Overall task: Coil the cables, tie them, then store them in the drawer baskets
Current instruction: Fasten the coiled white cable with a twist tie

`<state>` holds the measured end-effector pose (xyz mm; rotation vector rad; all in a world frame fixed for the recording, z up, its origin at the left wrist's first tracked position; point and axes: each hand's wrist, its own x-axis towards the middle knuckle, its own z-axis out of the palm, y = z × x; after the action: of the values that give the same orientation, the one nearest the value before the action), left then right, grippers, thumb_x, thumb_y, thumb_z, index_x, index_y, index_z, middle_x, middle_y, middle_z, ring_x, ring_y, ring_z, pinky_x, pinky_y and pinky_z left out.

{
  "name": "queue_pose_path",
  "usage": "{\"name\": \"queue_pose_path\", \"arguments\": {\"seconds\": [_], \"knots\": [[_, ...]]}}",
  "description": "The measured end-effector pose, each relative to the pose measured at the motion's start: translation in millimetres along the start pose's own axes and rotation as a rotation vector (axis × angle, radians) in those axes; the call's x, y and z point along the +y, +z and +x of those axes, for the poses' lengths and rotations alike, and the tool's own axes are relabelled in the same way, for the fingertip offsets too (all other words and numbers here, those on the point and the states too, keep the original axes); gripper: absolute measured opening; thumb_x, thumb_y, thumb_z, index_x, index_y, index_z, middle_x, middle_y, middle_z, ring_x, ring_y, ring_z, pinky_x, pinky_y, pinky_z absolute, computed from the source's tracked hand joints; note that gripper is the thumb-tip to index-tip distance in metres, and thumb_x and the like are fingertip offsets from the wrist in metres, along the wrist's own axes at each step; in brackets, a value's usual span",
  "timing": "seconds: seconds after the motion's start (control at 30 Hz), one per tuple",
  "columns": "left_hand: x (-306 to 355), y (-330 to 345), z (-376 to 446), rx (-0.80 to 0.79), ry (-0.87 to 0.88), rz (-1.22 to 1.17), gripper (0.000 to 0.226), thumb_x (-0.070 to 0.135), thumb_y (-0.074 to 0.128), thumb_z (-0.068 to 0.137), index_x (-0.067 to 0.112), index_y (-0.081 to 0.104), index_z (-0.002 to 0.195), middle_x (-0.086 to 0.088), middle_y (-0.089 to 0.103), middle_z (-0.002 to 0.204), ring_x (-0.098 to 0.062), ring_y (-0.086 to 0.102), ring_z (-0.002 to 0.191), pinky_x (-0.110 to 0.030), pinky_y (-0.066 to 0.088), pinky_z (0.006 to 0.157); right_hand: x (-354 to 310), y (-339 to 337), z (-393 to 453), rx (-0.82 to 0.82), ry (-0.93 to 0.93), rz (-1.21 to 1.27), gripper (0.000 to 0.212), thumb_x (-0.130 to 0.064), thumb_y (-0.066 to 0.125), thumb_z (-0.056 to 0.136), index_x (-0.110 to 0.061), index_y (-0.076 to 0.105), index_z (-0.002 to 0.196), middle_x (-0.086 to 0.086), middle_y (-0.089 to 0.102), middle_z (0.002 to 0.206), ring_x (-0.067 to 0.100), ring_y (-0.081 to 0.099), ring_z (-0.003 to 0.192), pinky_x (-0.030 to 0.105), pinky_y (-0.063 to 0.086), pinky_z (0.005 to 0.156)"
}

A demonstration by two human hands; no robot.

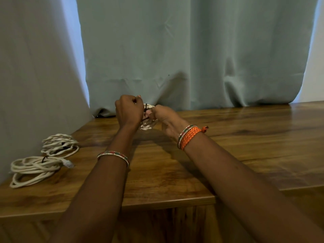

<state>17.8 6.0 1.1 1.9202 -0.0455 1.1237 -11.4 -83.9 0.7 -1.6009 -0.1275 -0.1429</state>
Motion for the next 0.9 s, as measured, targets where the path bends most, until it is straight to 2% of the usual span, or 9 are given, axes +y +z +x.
{"name": "queue_pose_path", "arguments": {"seconds": [0.13, 0.2, 0.23, 0.3, 0.4, 0.53, 0.63, 0.73, 0.9], "knots": [[5.0, 1.6, 0.1, 0.045, 0.049, 0.023, 0.042, 0.025, 0.049, 0.091, -0.002, 0.059, 0.06, -0.022, 0.061, 0.066, -0.03, 0.048, 0.067, -0.032, 0.031, 0.058, -5.6, -8.1, -1.0, -0.109, 0.02, 0.216, 0.037, 0.006, 0.041, 0.088, -0.009, 0.053, 0.056, -0.004, 0.055, 0.044, 0.017, 0.049, 0.07, 0.029, 0.042, 0.071], [4.7, 4.7, 2.6, 0.004, 0.106, -0.05, 0.045, 0.029, 0.049, 0.09, -0.001, 0.062, 0.06, -0.019, 0.062, 0.061, -0.034, 0.057, 0.062, -0.037, 0.044, 0.057, -10.6, -14.7, -7.6, -0.13, 0.027, 0.329, 0.033, 0.004, 0.045, 0.087, -0.007, 0.058, 0.059, -0.003, 0.059, 0.048, 0.018, 0.053, 0.078, 0.03, 0.047, 0.079], [4.2, 6.1, 3.4, -0.017, 0.113, -0.088, 0.045, 0.03, 0.05, 0.09, 0.0, 0.064, 0.06, -0.018, 0.063, 0.059, -0.034, 0.059, 0.06, -0.04, 0.049, 0.057, -11.9, -17.6, -9.6, -0.139, 0.035, 0.385, 0.029, 0.004, 0.047, 0.086, -0.006, 0.06, 0.062, -0.001, 0.061, 0.05, 0.017, 0.055, 0.075, 0.028, 0.051, 0.074], [2.6, 6.7, 4.5, -0.06, 0.074, -0.14, 0.044, 0.031, 0.053, 0.09, 0.002, 0.067, 0.06, -0.018, 0.064, 0.058, -0.033, 0.061, 0.057, -0.043, 0.051, 0.056, -12.7, -19.8, -12.5, -0.165, 0.029, 0.475, 0.024, 0.002, 0.047, 0.085, -0.005, 0.061, 0.066, 0.001, 0.064, 0.055, 0.016, 0.057, 0.069, 0.026, 0.052, 0.066], [-0.6, 8.5, 8.0, -0.162, -0.055, -0.211, 0.04, 0.031, 0.058, 0.088, 0.001, 0.069, 0.064, -0.021, 0.066, 0.062, -0.028, 0.059, 0.051, -0.041, 0.049, 0.054, -13.2, -21.3, -10.8, -0.182, -0.031, 0.492, 0.021, -0.007, 0.05, 0.088, -0.005, 0.065, 0.073, 0.004, 0.066, 0.072, 0.017, 0.058, 0.074, 0.03, 0.049, 0.08], [2.3, 8.0, 4.2, -0.255, -0.168, -0.251, 0.034, 0.021, 0.055, 0.087, 0.004, 0.063, 0.059, -0.013, 0.058, 0.048, -0.011, 0.043, 0.026, -0.025, 0.038, 0.046, -14.6, -32.9, -7.5, -0.201, -0.124, 0.299, 0.029, -0.006, 0.042, 0.095, 0.005, 0.064, 0.108, 0.012, 0.066, 0.102, 0.019, 0.063, 0.083, 0.027, 0.053, 0.077], [3.2, 11.3, 0.1, -0.337, -0.168, -0.275, 0.04, 0.022, 0.056, 0.089, 0.01, 0.057, 0.051, -0.004, 0.05, 0.035, -0.01, 0.038, 0.023, -0.02, 0.033, 0.04, -8.9, -48.8, 1.4, -0.111, -0.264, 0.031, 0.029, 0.004, 0.039, 0.096, 0.006, 0.063, 0.112, 0.018, 0.067, 0.11, 0.019, 0.067, 0.084, 0.023, 0.055, 0.076], [5.1, 12.9, -3.4, -0.462, -0.158, -0.38, 0.038, 0.023, 0.057, 0.091, 0.001, 0.062, 0.06, -0.002, 0.048, 0.032, -0.012, 0.037, 0.024, -0.018, 0.031, 0.038, -3.5, -64.4, 8.7, -0.054, -0.417, -0.186, 0.028, 0.011, 0.044, 0.092, 0.005, 0.065, 0.109, 0.019, 0.069, 0.103, 0.005, 0.067, 0.072, 0.02, 0.056, 0.074], [18.0, 9.0, -11.4, -0.537, -0.108, -0.543, 0.034, 0.021, 0.054, 0.094, 0.009, 0.061, 0.063, 0.004, 0.044, 0.03, -0.007, 0.036, 0.025, -0.013, 0.029, 0.033, 4.3, -79.3, 18.7, 0.091, -0.63, -0.502, 0.014, -0.006, 0.065, 0.086, -0.004, 0.074, 0.096, 0.002, 0.069, 0.081, -0.001, 0.062, 0.069, 0.01, 0.046, 0.066]]}}
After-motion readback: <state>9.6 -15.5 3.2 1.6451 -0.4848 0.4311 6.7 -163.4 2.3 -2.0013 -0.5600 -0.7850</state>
